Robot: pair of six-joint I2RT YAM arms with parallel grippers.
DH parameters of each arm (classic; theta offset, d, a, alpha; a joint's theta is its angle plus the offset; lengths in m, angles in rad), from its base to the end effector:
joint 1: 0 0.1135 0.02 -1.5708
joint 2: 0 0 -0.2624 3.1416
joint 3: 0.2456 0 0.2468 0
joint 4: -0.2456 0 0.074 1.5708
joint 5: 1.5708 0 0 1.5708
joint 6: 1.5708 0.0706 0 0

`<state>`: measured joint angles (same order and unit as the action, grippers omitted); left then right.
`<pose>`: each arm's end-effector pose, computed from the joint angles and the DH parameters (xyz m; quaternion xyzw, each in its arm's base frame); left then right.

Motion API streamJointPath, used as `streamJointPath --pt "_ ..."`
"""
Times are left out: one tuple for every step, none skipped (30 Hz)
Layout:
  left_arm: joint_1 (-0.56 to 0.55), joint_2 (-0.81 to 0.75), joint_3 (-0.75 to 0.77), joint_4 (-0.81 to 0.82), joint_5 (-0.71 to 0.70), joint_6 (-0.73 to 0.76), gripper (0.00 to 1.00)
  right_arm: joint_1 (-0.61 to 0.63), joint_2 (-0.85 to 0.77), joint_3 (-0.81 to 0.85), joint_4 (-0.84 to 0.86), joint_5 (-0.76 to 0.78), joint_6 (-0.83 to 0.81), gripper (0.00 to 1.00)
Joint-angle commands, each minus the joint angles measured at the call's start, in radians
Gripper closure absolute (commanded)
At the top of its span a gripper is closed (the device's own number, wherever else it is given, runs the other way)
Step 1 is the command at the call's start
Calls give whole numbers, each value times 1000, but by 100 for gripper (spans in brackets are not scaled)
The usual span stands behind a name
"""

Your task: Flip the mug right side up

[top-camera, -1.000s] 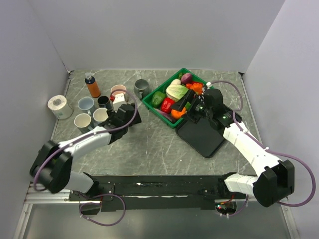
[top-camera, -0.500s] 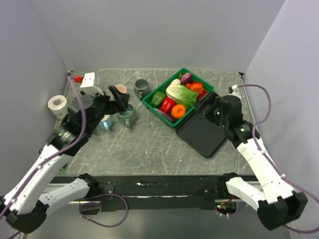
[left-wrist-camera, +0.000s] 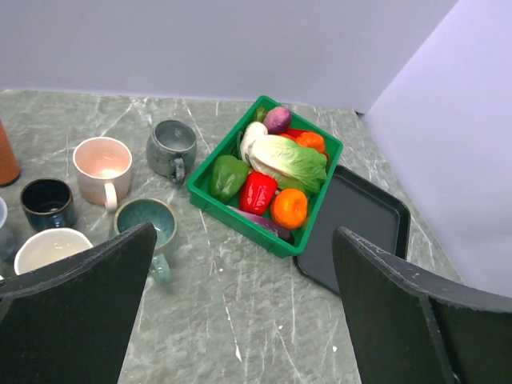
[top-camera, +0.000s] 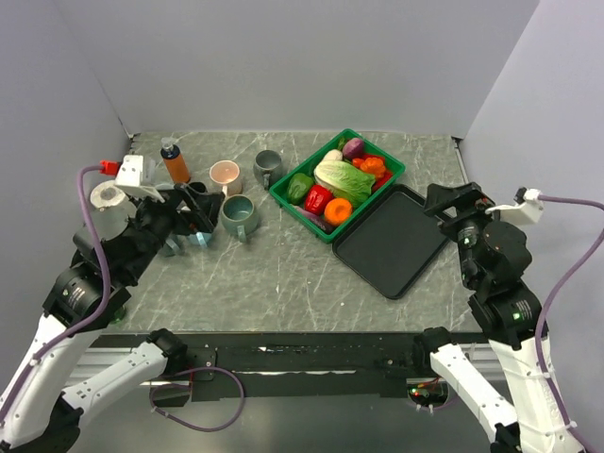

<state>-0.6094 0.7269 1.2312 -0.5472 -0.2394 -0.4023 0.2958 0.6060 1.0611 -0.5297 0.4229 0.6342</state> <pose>0.1301 -0.0704 0.4500 -0.0081 0.7216 -0.2574 0.6426 0.1337 0.0105 0.4118 0.2614 0.6824 0.1607 0.6635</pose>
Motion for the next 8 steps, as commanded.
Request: streamJointPath --pt "-1 25 50 12 45 28 4 -4 -14 8 33 54 -18 0" --pt "-1 28 53 10 49 23 4 -4 -15 11 33 54 -19 0" --pt "-1 28 56 9 55 23 4 -4 -15 13 34 54 -19 0" --pt "-1 28 54 9 55 22 4 -4 -17 13 36 53 -21 0" --pt "-1 28 53 9 51 14 4 -4 -15 14 37 53 -22 0" --pt "-1 29 51 7 48 11 4 -4 -14 13 42 48 -22 0" --pt "-1 29 53 6 43 10 4 -4 -14 14 43 47 -21 0" --pt "-1 28 51 6 38 7 4 -4 -11 14 43 42 -21 0"
